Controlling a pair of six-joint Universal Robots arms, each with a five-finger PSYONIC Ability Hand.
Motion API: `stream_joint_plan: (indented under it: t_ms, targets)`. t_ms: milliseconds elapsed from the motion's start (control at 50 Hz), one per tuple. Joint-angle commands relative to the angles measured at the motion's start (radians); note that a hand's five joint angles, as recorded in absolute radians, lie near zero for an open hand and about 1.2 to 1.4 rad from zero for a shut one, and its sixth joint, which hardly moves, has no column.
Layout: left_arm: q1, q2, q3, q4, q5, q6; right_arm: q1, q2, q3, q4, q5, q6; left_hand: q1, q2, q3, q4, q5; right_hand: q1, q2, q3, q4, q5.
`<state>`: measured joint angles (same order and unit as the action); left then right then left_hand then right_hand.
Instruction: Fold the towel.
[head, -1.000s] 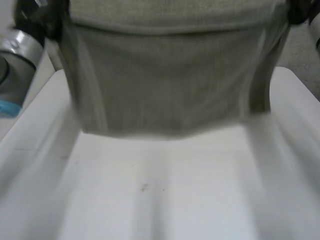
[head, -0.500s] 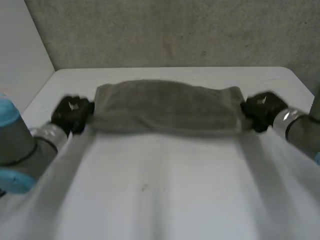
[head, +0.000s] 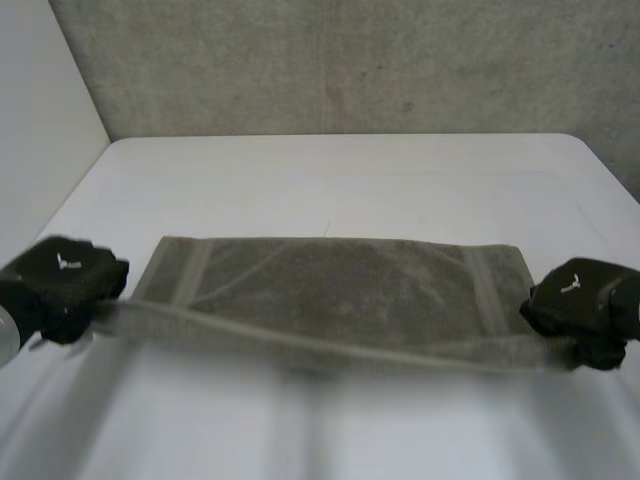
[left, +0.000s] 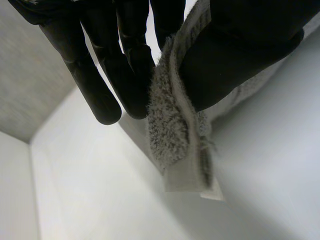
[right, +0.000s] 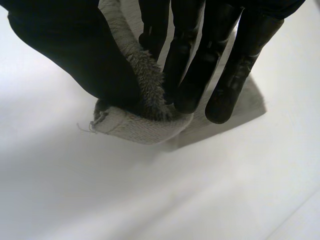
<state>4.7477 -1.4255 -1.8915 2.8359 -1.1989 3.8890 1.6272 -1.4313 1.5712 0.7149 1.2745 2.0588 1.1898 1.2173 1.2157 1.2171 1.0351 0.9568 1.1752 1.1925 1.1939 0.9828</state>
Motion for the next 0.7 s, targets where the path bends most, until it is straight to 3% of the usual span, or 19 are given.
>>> stream_joint_plan:
  t_ms: [20, 160, 340, 640, 680, 700]
  targets:
    - [-0.020, -0.165, 0.066, 0.154, 0.044, -0.011, 0.014, 0.157, -0.120, -0.094, -0.009, 0.126, 0.206, 0.179, 0.181, 0.179, 0.187, 0.439, 0.221, 0.204, 0.202, 0.239]
    - [-0.120, -0.455, 0.280, 0.175, 0.001, -0.014, 0.029, 0.345, -0.308, -0.129, 0.032, 0.250, 0.206, 0.179, 0.181, 0.179, 0.187, 0.439, 0.221, 0.204, 0.202, 0.239]
    - [-0.158, -0.723, 0.566, 0.213, -0.071, -0.017, 0.078, 0.515, -0.482, -0.210, 0.144, 0.319, 0.206, 0.179, 0.181, 0.179, 0.187, 0.439, 0.221, 0.204, 0.202, 0.239]
    - [-0.219, -0.872, 0.667, 0.421, -0.071, -0.011, 0.126, 0.650, -0.597, -0.322, 0.232, 0.342, 0.206, 0.179, 0.181, 0.179, 0.187, 0.439, 0.221, 0.204, 0.202, 0.239]
    - [-0.219, -0.888, 0.678, 0.427, -0.073, -0.011, 0.129, 0.655, -0.606, -0.342, 0.238, 0.356, 0.206, 0.179, 0.181, 0.179, 0.187, 0.341, 0.122, 0.105, 0.104, 0.140]
    - [-0.221, -0.901, 0.687, 0.428, -0.074, -0.008, 0.131, 0.657, -0.614, -0.365, 0.244, 0.365, 0.206, 0.179, 0.181, 0.179, 0.187, -0.014, -0.232, -0.250, -0.251, -0.214]
